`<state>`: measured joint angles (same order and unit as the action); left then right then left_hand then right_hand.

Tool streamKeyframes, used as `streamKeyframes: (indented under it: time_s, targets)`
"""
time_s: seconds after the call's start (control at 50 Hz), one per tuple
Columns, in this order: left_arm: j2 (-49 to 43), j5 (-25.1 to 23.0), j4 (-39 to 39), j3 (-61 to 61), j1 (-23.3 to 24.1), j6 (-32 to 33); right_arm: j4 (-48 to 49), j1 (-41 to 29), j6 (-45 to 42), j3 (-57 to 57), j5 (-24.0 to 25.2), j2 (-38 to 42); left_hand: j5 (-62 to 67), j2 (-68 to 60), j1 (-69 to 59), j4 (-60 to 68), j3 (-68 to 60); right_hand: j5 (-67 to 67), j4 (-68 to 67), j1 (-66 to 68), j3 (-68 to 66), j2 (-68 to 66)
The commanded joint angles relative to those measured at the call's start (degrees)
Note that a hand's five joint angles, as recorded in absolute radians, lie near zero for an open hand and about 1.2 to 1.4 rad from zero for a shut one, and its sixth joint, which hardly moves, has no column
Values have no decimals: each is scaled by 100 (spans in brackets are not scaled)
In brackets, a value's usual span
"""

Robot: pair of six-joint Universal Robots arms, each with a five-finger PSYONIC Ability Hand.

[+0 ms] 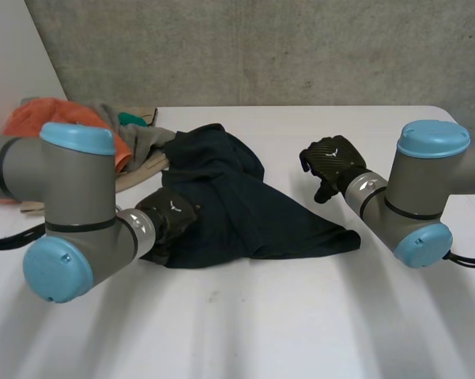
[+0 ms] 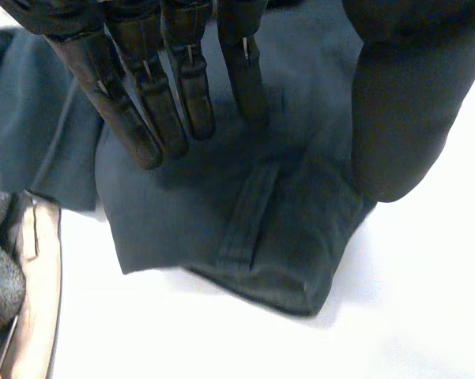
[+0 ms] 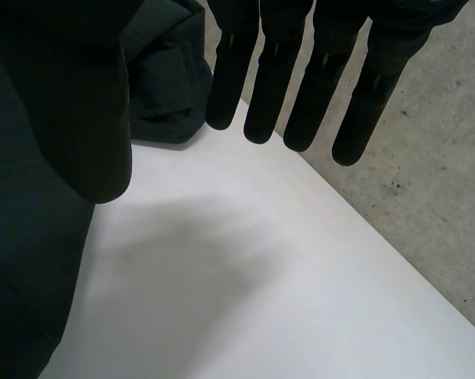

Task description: Fold the laundry.

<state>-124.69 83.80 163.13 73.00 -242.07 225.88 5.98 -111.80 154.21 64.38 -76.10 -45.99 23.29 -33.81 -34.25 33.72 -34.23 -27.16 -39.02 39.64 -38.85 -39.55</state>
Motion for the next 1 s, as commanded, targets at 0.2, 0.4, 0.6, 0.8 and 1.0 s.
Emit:
streamKeyframes:
  time_s: [0.2,0.4,0.6,0.8,1.0]
  targets:
    - [-390,901,1598,-84,-358,721,8,-79,-172,127,-63,-42,4671,-4619,-4575,4628,-4577,-481,-294,232,-311,-241]
    - [850,1113,3725,-917,-850,-43,17,-105,-84,215,-90,-288,4671,-4619,-4575,4628,-4577,-481,-294,232,-311,-241]
    - [622,-212,2604,-3027,-263,-2018,17,-17,118,233,-133,-385,4671,-4619,-4575,4628,-4577,-481,-294,232,-311,-241]
    - [-90,-1128,1968,-2414,362,-2681,34,273,189,259,-90,-455,4671,-4619,-4575,4628,-4577,-481,-294,232,-311,-241]
    - [-618,-1050,1951,-1254,714,-2391,26,501,197,312,7,-455,4671,-4619,-4575,4628,-4577,-481,-294,232,-311,-241]
